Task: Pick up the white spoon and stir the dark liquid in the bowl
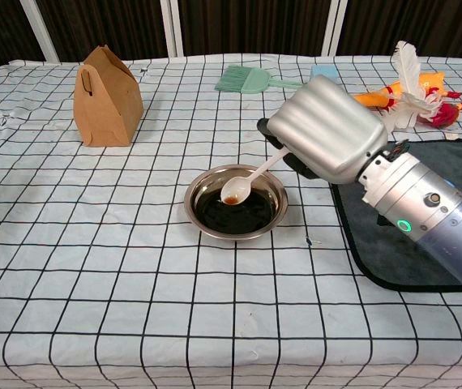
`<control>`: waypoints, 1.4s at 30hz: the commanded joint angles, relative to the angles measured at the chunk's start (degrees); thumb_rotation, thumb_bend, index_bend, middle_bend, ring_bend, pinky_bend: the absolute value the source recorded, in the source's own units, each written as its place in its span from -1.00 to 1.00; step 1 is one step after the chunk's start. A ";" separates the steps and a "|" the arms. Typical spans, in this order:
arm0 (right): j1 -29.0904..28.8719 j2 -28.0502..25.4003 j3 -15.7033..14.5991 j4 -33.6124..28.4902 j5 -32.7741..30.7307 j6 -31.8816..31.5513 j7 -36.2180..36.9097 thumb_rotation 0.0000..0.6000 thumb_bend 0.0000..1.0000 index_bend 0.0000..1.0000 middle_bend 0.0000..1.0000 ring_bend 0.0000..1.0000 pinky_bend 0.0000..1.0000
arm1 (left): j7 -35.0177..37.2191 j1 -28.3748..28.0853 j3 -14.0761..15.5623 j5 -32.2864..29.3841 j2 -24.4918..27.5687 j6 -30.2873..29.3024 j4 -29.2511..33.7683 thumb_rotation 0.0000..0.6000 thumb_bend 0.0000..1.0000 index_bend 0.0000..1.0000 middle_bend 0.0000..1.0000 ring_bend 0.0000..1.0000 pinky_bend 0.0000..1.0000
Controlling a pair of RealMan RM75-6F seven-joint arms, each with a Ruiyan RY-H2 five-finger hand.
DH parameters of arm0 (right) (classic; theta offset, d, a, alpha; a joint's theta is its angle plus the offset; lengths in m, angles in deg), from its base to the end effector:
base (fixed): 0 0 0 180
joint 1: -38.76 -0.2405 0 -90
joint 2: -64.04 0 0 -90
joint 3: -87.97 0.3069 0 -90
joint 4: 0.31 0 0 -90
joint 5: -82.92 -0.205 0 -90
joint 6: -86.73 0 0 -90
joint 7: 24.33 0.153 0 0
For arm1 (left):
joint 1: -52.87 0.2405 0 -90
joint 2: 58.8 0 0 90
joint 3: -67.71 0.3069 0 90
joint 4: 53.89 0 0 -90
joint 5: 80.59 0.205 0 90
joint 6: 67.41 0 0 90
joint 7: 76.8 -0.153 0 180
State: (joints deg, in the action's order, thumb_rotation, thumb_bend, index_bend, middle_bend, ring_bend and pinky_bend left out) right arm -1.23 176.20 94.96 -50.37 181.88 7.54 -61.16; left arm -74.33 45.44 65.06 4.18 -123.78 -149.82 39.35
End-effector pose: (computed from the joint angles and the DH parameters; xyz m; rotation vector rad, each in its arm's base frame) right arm -0.1511 -0.3499 -0.0869 1.7853 0.1215 0.9951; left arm -0.3475 0.2080 0.1728 -1.3975 -0.9801 -0.9554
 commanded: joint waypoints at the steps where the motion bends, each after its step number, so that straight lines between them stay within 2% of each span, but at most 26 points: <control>1: 0.08 -0.45 -0.20 0.13 -0.02 -0.10 -0.19 1.00 -0.23 0.40 0.99 1.00 1.00 | 0.00 0.02 0.01 0.01 -0.03 -0.04 -0.07 1.00 0.45 -0.67 -1.00 -1.00 -1.00; 27: 4.26 -5.60 -4.57 -5.65 2.03 -3.37 -3.04 1.00 -0.23 0.46 0.99 1.00 1.00 | -0.80 0.01 -0.05 0.05 -0.08 -0.20 0.18 1.00 0.45 -0.67 -1.00 -1.00 -1.00; 42: 5.20 -6.00 -5.48 -10.53 4.10 -4.47 -5.59 1.00 -0.23 0.48 0.99 1.00 1.00 | -0.54 0.00 -0.01 0.24 -0.03 -0.25 0.14 1.00 0.45 -0.66 -1.00 -1.00 -1.00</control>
State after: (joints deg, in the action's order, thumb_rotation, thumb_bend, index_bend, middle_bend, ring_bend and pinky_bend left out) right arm 3.96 170.09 89.44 -60.79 185.87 3.13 -66.63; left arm -74.87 45.44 65.06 4.42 -123.81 -150.07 39.49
